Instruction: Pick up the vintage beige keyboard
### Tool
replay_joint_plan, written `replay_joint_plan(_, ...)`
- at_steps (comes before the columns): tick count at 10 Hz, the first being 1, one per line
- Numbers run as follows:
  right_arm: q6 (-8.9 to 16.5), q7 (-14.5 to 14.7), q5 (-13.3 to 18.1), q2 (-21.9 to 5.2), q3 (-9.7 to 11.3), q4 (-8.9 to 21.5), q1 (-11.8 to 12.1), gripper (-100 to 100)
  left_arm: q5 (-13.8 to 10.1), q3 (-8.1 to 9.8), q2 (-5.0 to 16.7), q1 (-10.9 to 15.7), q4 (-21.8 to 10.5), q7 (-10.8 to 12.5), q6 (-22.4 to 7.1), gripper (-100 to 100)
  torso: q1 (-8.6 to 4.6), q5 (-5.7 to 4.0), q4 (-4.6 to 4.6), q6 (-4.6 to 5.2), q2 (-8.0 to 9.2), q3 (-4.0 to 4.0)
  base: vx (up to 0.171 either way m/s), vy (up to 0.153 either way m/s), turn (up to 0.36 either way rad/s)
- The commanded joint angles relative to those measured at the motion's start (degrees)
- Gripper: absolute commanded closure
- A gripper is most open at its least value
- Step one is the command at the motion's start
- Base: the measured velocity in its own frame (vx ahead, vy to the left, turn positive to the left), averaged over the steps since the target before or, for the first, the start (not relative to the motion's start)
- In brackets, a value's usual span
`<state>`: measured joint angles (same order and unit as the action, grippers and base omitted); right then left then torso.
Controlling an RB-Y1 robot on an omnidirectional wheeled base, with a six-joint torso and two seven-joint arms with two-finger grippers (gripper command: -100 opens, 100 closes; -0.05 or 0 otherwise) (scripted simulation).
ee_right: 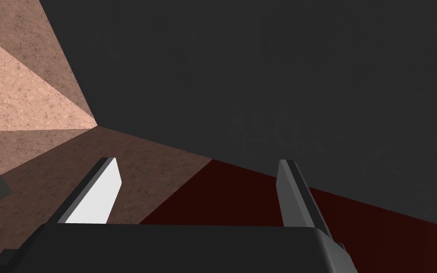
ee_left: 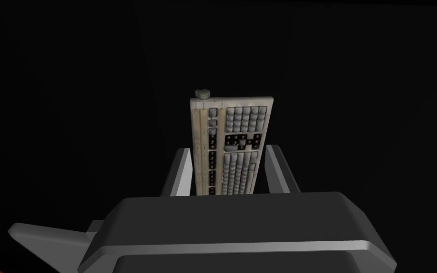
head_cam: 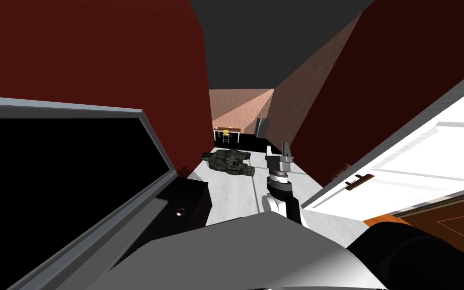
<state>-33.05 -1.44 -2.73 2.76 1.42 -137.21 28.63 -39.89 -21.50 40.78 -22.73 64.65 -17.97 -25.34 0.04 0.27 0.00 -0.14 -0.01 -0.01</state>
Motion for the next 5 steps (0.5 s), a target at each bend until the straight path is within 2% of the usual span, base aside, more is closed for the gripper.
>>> replay_joint_plan(1, 0.0, 0.0, 0.0, 0.0, 0.0, 0.0, 0.0, 0, -1.65, -0.07, 1.86, -0.63, 1.77, -0.29, -0.67, 100, 0.0, 0.0, 0.0, 0.0, 0.0, 0.0, 0.025, -0.027, 0.083)
replay_joint_plan(3, 0.0, 0.0, 0.0, 0.0, 0.0, 0.0, 0.0, 0, -3.28, -0.01, 4.18, -1.44, 4.08, -0.54, -1.56, 100, -0.05, -0.02, -0.01, -0.02, -0.03, -0.02, 0.018, -0.026, 0.069)
replay_joint_plan(4, 0.0, 0.0, 0.0, 0.0, 0.0, 0.0, 0.0, 0, -2.22, 0.19, 3.35, -1.44, 3.8, -0.07, -1.45, 100, -0.06, -0.01, -0.02, -0.01, -0.01, -0.02, 0.005, -0.013, 0.015)
replay_joint_plan(5, 0.0, 0.0, 0.0, 0.0, 0.0, 0.0, 0.0, 0, -2.33, 0.2, 3.46, -1.47, 3.87, -0.1, -1.51, 0, -0.02, 0.02, -0.02, 0.01, 0.01, -0.01, 0.0, 0.0, 0.0)
